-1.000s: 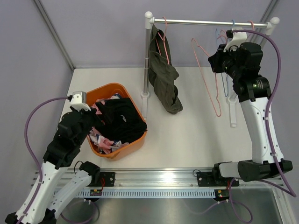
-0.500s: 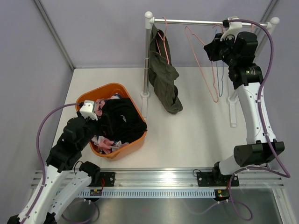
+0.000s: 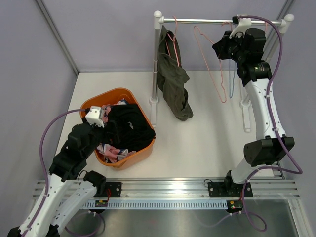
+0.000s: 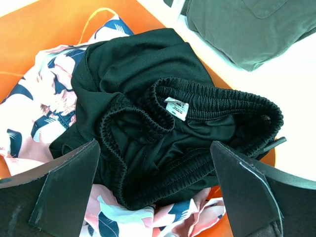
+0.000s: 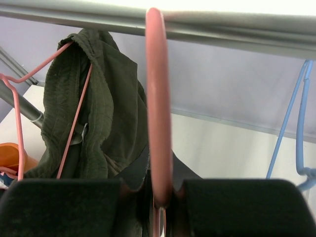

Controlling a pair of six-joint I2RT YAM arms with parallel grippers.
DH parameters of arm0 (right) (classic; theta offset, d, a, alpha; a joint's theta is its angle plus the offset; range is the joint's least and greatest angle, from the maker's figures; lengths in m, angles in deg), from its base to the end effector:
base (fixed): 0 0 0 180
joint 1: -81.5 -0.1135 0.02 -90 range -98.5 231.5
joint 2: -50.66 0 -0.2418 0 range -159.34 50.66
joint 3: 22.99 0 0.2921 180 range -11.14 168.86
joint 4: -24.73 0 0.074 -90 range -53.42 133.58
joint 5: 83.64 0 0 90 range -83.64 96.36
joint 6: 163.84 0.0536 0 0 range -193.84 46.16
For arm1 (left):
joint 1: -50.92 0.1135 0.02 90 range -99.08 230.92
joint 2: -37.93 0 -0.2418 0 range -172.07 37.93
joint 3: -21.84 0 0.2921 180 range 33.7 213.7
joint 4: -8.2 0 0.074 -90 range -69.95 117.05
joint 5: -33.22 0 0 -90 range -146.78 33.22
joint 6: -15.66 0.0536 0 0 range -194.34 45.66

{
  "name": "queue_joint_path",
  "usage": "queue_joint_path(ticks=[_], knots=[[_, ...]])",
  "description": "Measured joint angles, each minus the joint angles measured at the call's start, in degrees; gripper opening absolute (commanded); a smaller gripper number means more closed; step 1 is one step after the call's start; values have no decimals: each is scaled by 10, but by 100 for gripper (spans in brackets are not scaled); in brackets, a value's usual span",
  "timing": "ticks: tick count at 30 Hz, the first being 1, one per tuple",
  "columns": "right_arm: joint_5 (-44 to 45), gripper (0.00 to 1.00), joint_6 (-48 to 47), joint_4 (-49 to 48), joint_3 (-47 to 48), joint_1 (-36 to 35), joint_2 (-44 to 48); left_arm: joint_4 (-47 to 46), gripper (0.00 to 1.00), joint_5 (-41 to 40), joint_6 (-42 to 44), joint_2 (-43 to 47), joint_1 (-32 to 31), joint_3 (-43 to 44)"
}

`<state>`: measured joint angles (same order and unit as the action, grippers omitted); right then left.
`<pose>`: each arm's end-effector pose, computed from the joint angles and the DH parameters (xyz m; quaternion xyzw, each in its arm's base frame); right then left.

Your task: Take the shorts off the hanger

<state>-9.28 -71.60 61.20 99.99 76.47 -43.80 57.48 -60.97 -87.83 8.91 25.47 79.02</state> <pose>0.4170 0.0512 0.4767 -0.1075 0.7450 0.1437 0.6425 0.1687 -0.0760 0.3227 0.0653 0.8218 -0.1600 0.5429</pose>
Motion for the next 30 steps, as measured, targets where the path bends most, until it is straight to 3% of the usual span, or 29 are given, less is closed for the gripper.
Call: queue_joint_path(ticks=[13, 30], knots=[[2, 0, 17, -20, 16, 0, 22, 2, 99, 0, 0, -11, 0, -1], [11, 0, 31, 30, 157, 0, -116, 2, 99, 0, 0, -16, 0, -1]])
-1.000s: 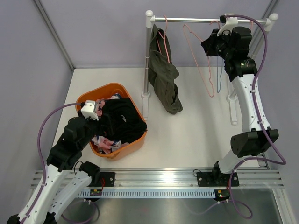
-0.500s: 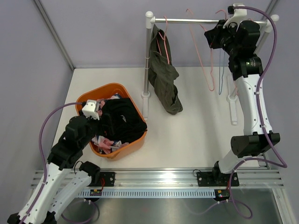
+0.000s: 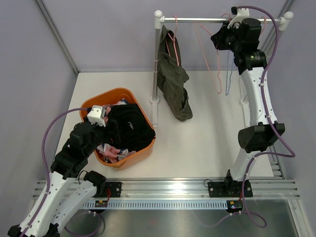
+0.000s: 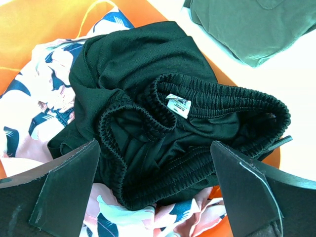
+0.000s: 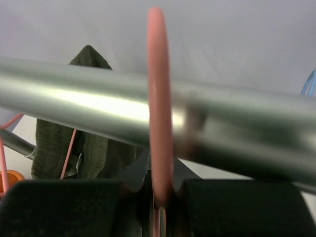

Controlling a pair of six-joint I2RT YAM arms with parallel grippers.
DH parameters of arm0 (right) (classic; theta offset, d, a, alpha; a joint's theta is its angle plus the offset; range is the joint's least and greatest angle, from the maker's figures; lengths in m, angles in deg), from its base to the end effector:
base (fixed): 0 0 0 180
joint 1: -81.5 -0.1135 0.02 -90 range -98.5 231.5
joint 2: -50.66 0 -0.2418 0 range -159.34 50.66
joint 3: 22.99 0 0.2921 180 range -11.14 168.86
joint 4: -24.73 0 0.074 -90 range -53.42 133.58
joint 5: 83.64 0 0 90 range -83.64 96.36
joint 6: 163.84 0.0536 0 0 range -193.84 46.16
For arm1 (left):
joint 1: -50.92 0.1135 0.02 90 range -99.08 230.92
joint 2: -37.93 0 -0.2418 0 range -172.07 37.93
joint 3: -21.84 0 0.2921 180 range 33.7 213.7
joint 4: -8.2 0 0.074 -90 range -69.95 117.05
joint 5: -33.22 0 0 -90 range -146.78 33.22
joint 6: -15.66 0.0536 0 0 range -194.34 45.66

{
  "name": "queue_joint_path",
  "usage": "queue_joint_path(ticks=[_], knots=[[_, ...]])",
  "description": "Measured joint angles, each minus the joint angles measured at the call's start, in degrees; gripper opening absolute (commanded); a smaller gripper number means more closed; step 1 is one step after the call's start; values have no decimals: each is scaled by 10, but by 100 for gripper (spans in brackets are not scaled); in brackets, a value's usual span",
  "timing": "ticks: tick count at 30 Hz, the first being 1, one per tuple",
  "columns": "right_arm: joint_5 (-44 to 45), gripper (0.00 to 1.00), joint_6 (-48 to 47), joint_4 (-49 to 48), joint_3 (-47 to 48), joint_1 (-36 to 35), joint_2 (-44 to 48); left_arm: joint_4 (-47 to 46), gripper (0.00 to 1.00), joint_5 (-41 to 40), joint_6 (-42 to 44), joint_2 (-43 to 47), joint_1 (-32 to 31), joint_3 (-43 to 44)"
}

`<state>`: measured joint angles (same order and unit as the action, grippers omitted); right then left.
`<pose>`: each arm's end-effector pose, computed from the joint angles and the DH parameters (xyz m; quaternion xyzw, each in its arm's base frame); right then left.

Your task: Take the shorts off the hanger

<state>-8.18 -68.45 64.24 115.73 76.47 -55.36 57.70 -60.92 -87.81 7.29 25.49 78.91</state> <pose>0.4546 0.0535 0.4888 -0.0817 0.7421 0.1540 0.6472 0.1740 -0.0784 0.3168 0.0670 0.8312 -0.1551 0.5297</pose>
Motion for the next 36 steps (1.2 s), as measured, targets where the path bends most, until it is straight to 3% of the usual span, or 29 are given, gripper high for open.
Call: queue_joint_path(ticks=[5, 10, 21, 30, 36], knots=[[1, 2, 4, 19, 1, 0, -5, 0, 99, 0, 0, 0, 0, 0], [4, 11, 7, 10, -20, 0, 6, 0, 99, 0, 0, -2, 0, 0], [24, 46, 21, 16, -80, -3, 78, 0, 99, 0, 0, -3, 0, 0], [45, 57, 37, 21, -136, -12, 189, 0, 99, 0, 0, -3, 0, 0], [81, 59, 28, 21, -163, -103, 239, 0, 99, 0, 0, -3, 0, 0]])
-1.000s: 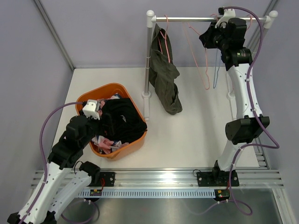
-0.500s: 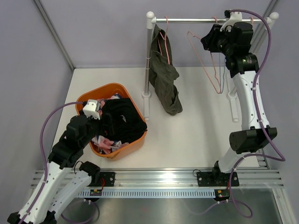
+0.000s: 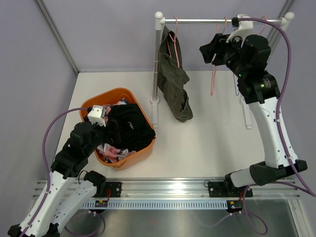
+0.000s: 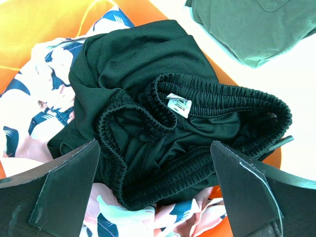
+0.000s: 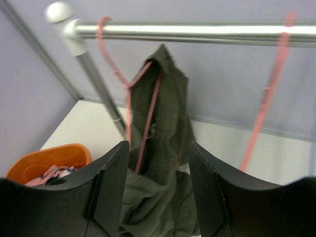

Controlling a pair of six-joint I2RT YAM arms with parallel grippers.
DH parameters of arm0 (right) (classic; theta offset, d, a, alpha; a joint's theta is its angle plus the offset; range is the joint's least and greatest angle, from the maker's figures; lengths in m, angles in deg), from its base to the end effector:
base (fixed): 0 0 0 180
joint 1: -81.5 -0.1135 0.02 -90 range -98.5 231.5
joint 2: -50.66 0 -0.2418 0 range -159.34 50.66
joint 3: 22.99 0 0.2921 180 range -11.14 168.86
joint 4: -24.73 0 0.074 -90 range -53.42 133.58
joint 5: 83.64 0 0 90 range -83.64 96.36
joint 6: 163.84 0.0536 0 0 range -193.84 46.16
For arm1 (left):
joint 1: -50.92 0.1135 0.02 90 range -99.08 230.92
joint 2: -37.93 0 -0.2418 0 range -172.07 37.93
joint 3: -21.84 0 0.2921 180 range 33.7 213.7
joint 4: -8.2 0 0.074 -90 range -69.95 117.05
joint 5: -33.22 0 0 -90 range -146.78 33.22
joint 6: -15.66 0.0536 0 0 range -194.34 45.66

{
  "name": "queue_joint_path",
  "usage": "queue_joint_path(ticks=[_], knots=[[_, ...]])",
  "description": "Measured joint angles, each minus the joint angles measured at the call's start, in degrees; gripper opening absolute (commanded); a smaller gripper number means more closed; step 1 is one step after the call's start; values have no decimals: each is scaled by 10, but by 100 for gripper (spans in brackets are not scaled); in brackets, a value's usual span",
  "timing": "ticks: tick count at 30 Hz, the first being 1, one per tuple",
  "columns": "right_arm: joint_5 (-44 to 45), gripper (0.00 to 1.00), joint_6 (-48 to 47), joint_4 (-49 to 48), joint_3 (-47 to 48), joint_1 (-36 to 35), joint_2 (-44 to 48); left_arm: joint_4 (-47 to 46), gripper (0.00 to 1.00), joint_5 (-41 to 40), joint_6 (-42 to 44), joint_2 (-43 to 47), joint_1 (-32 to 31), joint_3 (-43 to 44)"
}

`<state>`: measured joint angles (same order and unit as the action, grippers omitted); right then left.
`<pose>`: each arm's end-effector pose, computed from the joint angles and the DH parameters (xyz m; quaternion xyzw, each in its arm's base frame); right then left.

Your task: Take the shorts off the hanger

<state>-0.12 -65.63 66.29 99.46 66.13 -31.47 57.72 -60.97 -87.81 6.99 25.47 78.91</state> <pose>0.3232 0.0951 0.5393 -0.0840 0.7097 0.1822 0.6753 0.1749 -0.0789 0.3159 0.0672 0.8327 -0.1540 0.5276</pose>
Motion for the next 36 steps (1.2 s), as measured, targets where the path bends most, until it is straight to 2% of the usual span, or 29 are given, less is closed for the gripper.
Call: queue_joint_path(ticks=[8, 14, 20, 29, 36], knots=[[26, 62, -16, -45, -26, -79, -33, 0, 99, 0, 0, 0, 0, 0], [27, 62, -37, -99, -29, -112, -103, 0, 99, 0, 0, -2, 0, 0], [50, 62, -50, -130, -9, -121, -167, 1, 99, 0, 0, -4, 0, 0], [91, 62, -67, -213, 9, -122, -211, 1, 99, 0, 0, -4, 0, 0], [104, 59, -70, -235, 27, -122, -241, 1, 99, 0, 0, -4, 0, 0]])
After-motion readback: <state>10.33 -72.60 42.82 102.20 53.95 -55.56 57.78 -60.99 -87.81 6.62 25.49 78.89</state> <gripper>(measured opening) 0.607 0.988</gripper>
